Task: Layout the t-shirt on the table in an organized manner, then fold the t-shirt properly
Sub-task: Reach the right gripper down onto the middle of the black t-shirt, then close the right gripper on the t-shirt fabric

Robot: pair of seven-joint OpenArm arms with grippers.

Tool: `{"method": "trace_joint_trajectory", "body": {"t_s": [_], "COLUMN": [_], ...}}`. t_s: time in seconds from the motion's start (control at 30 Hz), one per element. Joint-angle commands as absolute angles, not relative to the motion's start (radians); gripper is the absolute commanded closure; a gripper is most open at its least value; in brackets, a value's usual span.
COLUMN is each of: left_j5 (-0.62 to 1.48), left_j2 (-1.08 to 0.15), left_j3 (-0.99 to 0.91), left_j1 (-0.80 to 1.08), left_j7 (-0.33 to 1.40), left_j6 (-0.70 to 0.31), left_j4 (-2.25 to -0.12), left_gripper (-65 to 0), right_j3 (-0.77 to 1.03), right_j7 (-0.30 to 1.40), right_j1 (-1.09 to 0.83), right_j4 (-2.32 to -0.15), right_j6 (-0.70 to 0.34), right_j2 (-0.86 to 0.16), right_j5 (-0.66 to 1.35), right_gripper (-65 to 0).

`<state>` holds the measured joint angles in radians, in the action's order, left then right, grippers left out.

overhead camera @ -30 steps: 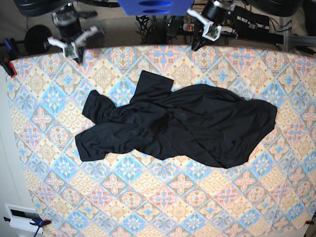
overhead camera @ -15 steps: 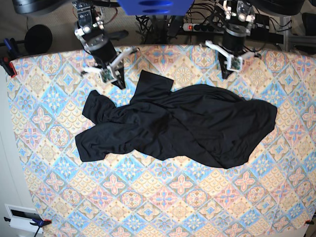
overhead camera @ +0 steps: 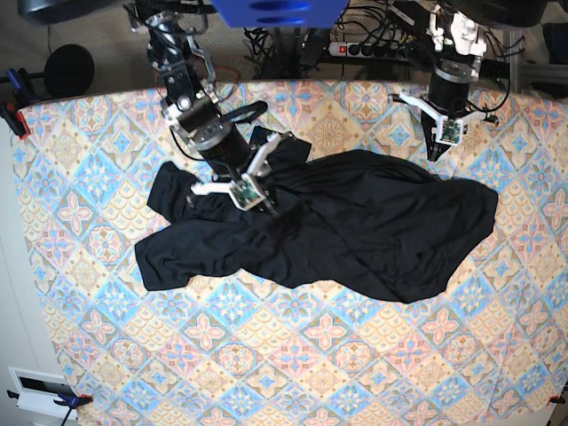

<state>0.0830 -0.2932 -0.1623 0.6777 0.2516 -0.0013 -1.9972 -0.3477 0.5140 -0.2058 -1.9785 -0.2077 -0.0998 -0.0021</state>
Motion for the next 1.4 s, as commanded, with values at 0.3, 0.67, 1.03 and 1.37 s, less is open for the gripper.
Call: {"method": "trace_joint_trajectory", "body": {"t_s": [0.3, 0.67, 1.03, 1.37], "left_j5": [0.467, 0.473, 0.473, 0.466], "left_j2": [-0.263, -0.213, -0.203, -0.163], "left_j3": [-0.423, -0.461, -0.46, -0.458], "left_j1": [0.716, 0.777, 0.792, 0.788], "left_j7": [0.229, 0.229, 0.229, 0.229], "left_j6": [0.007, 0.007, 0.007, 0.007], "left_j4": [-1.934, -1.928, -1.928, -1.928], "left_gripper": [-5.6, -13.8, -13.8, -13.8], "right_j3": [-0.521, -0.647, -0.714, -0.731], "right_j7": [0.501, 0.441, 0.311, 0.222], "right_j1": [0.071, 0.374, 0.605, 0.642], "right_j4": [-1.773, -1.353, -0.963, -0.88], "right_j6": [-0.209, -0.209, -0.208, -0.213], "right_j2": [-0.002, 0.156, 0.157, 0.157], "right_j5": [0.005, 0.008, 0.102, 0.102], "right_gripper": [-5.0, -15.8, -26.8, -32.7]}}
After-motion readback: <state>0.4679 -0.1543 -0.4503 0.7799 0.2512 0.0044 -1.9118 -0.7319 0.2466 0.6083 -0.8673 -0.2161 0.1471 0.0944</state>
